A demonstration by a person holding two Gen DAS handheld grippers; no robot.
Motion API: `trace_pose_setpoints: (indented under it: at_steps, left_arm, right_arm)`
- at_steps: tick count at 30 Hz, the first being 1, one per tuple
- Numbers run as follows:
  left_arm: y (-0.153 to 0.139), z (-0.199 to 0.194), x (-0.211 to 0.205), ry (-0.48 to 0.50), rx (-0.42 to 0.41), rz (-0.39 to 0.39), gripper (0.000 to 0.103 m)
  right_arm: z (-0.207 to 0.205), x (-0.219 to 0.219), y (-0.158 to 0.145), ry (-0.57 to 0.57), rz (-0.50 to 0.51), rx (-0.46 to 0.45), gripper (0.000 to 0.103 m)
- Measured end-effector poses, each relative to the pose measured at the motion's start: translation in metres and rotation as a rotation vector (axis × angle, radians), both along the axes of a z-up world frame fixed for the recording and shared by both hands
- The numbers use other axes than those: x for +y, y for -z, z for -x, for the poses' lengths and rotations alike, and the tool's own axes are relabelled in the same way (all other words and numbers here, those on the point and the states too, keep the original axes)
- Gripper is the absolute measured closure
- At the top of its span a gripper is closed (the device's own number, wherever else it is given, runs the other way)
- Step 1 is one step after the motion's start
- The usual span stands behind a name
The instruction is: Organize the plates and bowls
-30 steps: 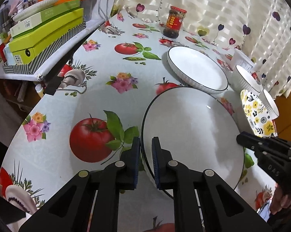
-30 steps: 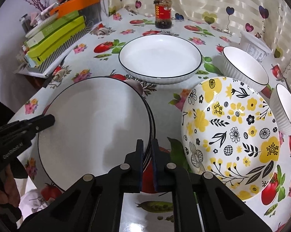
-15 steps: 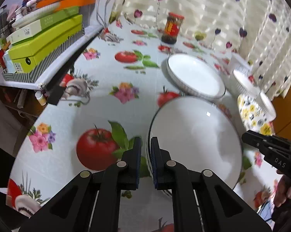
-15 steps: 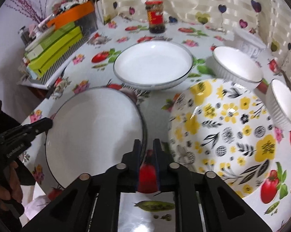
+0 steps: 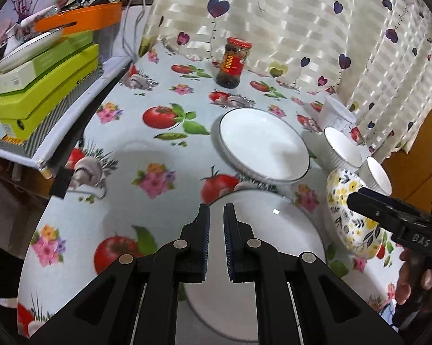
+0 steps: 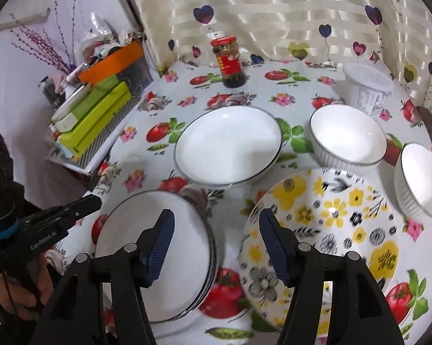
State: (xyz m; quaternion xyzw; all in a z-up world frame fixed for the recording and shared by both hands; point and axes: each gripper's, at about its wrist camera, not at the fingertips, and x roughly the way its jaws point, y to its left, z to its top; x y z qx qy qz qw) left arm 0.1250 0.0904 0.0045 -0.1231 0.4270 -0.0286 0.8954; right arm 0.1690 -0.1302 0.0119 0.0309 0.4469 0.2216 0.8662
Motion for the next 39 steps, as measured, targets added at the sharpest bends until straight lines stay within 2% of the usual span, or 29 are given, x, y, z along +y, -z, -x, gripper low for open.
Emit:
trace_pose_setpoints:
  at_steps: [5, 8, 10, 12, 18, 29, 39]
  left_arm:
    - [-0.003, -0.023, 0.001, 0.01, -0.001, 0.036, 0.093]
    - [0.0, -0.042, 0.004, 0.022, 0.023, 0.089, 0.093]
    - [0.001, -0.054, 0.004, 0.031, 0.031, 0.093, 0.093]
    - [0.004, -0.068, 0.005, 0.043, 0.04, 0.109, 0.093]
    - [0.022, -0.108, 0.008, 0.065, 0.103, 0.149, 0.093]
    - [0.05, -0.149, 0.004, 0.103, 0.18, 0.161, 0.093]
    - [0.063, -0.162, 0.006, 0.11, 0.214, 0.157, 0.093]
  right_arm:
    - [-0.02, 0.001, 0.0, 0.007, 0.009, 0.008, 0.041]
    - [-0.038, -0.001, 0.003, 0.019, 0.0, 0.029, 0.042]
    - [-0.051, -0.002, 0.006, 0.033, 0.003, 0.046, 0.045]
    - [-0.06, -0.004, 0.009, 0.041, 0.006, 0.059, 0.054]
    - [-0.091, -0.006, 0.024, 0.067, 0.016, 0.108, 0.059]
    - [-0.122, -0.002, 0.047, 0.086, 0.052, 0.176, 0.059]
    - [-0.136, -0.002, 0.062, 0.108, 0.06, 0.217, 0.066]
